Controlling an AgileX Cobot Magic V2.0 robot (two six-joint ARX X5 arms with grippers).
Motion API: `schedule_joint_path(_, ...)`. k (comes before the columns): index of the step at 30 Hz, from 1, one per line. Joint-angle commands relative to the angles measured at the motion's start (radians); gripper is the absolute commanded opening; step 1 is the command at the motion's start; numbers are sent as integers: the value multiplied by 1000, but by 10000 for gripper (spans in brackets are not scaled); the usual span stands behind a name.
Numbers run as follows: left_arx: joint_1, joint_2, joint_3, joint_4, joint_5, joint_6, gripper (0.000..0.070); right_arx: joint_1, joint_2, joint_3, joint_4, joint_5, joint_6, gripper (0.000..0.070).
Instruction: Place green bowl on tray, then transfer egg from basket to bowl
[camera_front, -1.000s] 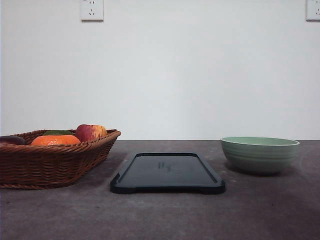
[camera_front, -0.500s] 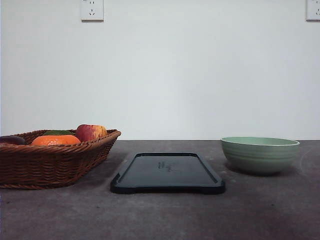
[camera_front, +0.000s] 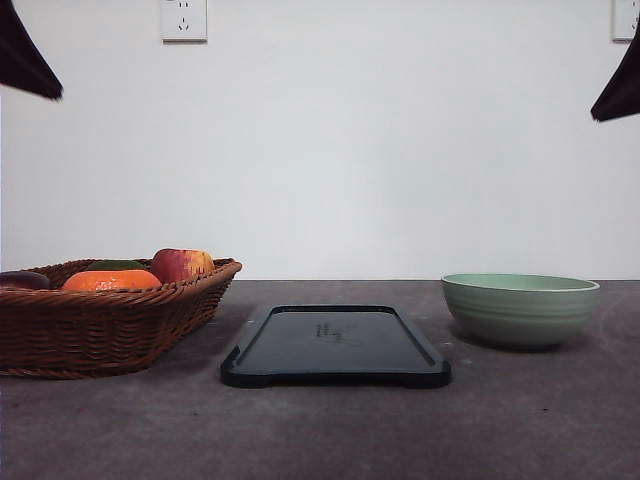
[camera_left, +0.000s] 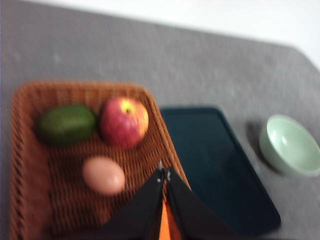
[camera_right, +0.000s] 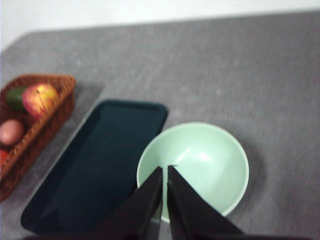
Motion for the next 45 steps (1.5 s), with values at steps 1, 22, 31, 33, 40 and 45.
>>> schedule_joint_path(1, -15, 33, 40, -34, 10, 45, 0, 3, 34, 39, -35, -5, -43, 6)
schedule_joint_path(22, -70, 93, 69, -86, 10, 104, 312, 25, 128, 143, -237, 45, -42, 350)
schedule_joint_path(31, -70, 93, 69, -83, 10, 104, 312, 24, 356, 426, -559, 162, -35, 348)
schedule_joint_path(33, -70, 93, 69, -83, 10, 104, 312, 24, 418, 482, -597, 174, -52, 348)
schedule_joint_path(40, -70, 93, 69, -83, 10, 103, 312, 24, 597, 582, -602, 224, -78, 348)
schedule_joint_path(45, -70, 93, 69, -83, 10, 103, 312, 24, 700, 597, -575, 241, -97, 348)
